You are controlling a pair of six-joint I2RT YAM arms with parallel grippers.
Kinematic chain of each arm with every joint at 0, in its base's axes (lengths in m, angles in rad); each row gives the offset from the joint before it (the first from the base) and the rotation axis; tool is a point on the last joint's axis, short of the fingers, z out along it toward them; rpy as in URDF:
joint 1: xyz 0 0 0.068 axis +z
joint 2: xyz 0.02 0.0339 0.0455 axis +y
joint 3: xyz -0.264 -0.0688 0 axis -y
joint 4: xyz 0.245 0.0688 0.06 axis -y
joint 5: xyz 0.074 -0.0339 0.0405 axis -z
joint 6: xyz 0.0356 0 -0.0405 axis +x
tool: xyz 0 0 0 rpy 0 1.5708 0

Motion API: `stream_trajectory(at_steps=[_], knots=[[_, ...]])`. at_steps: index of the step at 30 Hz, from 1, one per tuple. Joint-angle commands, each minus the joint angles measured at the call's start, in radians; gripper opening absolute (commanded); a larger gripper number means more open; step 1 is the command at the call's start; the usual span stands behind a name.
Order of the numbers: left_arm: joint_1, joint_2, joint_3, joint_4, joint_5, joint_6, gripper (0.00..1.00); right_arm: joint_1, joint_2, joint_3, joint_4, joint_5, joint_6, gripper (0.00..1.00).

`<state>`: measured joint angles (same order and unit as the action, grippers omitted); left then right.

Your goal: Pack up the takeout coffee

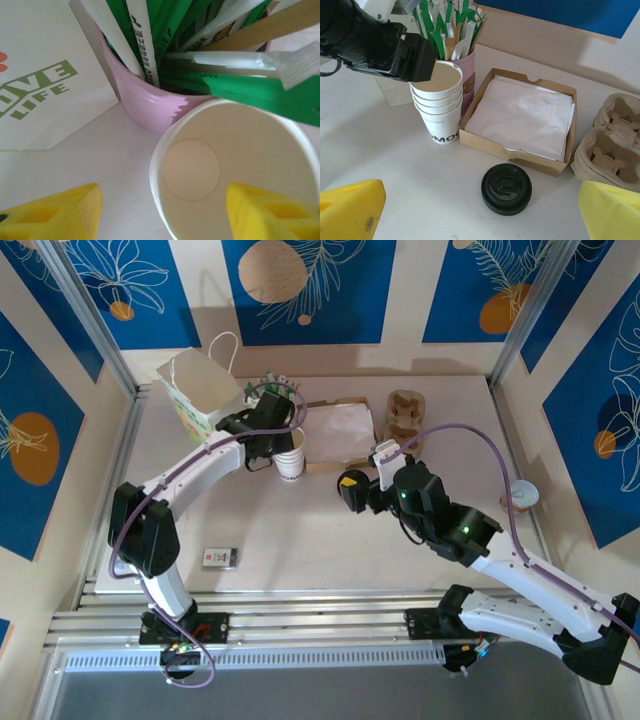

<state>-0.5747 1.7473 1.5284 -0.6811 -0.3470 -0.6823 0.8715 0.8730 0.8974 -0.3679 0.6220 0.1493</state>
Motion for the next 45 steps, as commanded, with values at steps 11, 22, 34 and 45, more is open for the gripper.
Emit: stream_trajectory(at_steps=[11, 22, 34, 45], knots=[[-0.01, 0.073, 0.075, -0.044, -0.038, -0.011, 0.48, 0.015, -0.021, 0.001, 0.012, 0.021, -0.019, 0.99], [-0.01, 0.095, 0.094, -0.052, -0.055, -0.007, 0.34, 0.017, -0.02, -0.008, 0.023, 0.008, -0.019, 0.99], [-0.01, 0.096, 0.098, -0.064, -0.068, -0.006, 0.17, 0.017, -0.013, -0.02, 0.038, -0.004, -0.021, 0.99], [-0.01, 0.099, 0.101, -0.078, -0.07, 0.002, 0.08, 0.017, 0.019, -0.019, 0.038, -0.026, -0.024, 0.99]])
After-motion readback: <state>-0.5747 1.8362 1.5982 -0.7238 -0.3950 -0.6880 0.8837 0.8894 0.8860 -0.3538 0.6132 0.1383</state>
